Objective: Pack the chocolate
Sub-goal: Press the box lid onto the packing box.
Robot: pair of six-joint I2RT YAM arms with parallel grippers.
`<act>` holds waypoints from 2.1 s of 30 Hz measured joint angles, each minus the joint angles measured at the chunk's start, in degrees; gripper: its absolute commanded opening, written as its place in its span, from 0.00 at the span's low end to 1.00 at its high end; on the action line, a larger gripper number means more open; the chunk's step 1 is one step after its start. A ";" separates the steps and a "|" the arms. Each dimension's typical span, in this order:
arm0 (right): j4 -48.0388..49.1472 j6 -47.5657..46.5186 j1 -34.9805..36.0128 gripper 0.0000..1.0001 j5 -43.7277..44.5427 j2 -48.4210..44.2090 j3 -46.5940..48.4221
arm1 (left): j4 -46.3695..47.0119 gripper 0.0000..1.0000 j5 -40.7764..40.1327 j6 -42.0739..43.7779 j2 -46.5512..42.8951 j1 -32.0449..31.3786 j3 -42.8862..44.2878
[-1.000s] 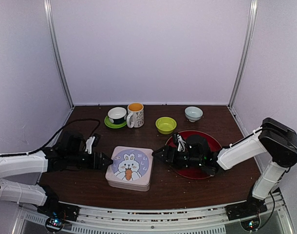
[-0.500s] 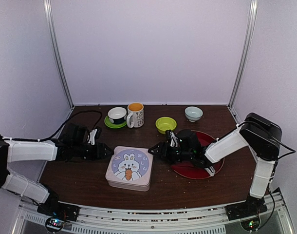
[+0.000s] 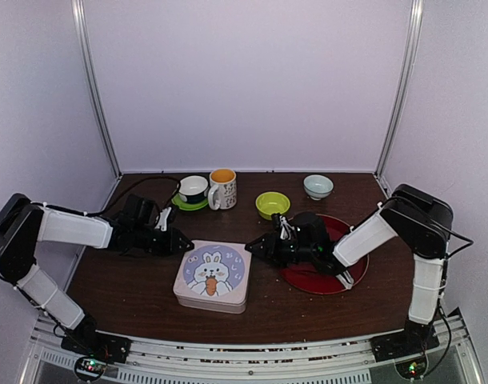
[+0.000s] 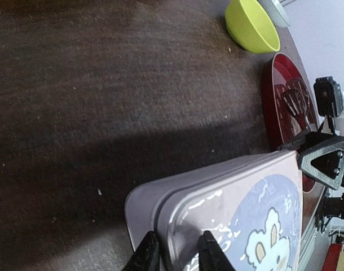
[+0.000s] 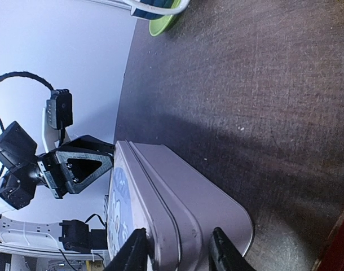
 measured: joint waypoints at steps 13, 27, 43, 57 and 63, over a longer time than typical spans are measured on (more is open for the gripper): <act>6.23 2.82 -0.70 0.26 -0.79 2.49 -0.15 | 2.80 0.27 -0.13 -0.07 3.19 0.63 1.73; 16.94 4.72 -0.50 0.21 0.02 4.33 -4.42 | 5.95 0.45 -1.57 -1.46 4.13 -1.31 1.57; 18.53 5.27 0.61 0.32 1.97 4.33 -6.78 | 1.92 0.65 -2.23 -0.24 -1.97 -3.30 0.96; 28.68 5.88 2.21 0.25 6.64 8.33 -9.05 | 1.95 0.65 -2.71 -0.33 -5.01 -4.15 -2.82; 29.86 5.88 2.82 0.23 8.46 8.61 -9.55 | 1.53 0.65 -3.37 -0.33 -7.28 -4.24 -3.87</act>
